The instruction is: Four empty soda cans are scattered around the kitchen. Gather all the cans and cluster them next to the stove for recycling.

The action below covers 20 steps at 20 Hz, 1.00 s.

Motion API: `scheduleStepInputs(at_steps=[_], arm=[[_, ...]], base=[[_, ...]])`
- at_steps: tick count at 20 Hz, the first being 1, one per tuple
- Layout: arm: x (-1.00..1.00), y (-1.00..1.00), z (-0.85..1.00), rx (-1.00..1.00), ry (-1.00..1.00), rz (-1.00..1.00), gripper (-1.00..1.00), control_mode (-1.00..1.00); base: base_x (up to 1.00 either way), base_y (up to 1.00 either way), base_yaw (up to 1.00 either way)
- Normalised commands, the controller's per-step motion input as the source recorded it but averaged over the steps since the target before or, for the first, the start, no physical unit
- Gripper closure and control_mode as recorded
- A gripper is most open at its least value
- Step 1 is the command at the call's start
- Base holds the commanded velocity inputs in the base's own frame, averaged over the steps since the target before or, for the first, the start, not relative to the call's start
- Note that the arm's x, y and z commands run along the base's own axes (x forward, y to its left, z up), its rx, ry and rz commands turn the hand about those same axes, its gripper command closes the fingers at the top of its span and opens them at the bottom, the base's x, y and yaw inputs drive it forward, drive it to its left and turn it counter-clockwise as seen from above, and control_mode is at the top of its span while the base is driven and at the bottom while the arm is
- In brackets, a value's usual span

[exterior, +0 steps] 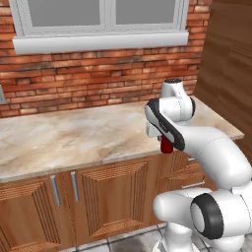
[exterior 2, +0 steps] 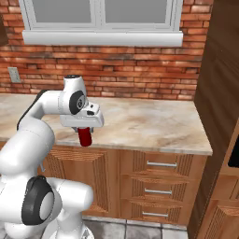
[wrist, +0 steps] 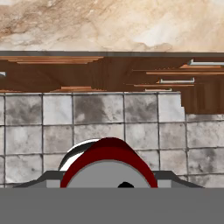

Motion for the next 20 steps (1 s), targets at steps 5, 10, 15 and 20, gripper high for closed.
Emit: scheduleStepInputs(at_steps=[5, 10, 15, 20], arm=[[0.00, 0.00, 0.00, 0.00, 0.00, 0.00, 1.00, 1.00], [0.00, 0.00, 0.00, 0.00, 0.00, 0.00, 1.00, 1.00], [0.00, 0.00, 0.00, 0.00, 0.00, 0.00, 1.00, 1.00], [0.00, 0.00, 0.00, 0.00, 0.00, 0.00, 1.00, 1.00]], base=[[-0.22, 0.42, 0.42], [-0.04, 0.50, 0.39], [0.02, 0.56, 0.34], [0.00, 0.51, 0.35]])
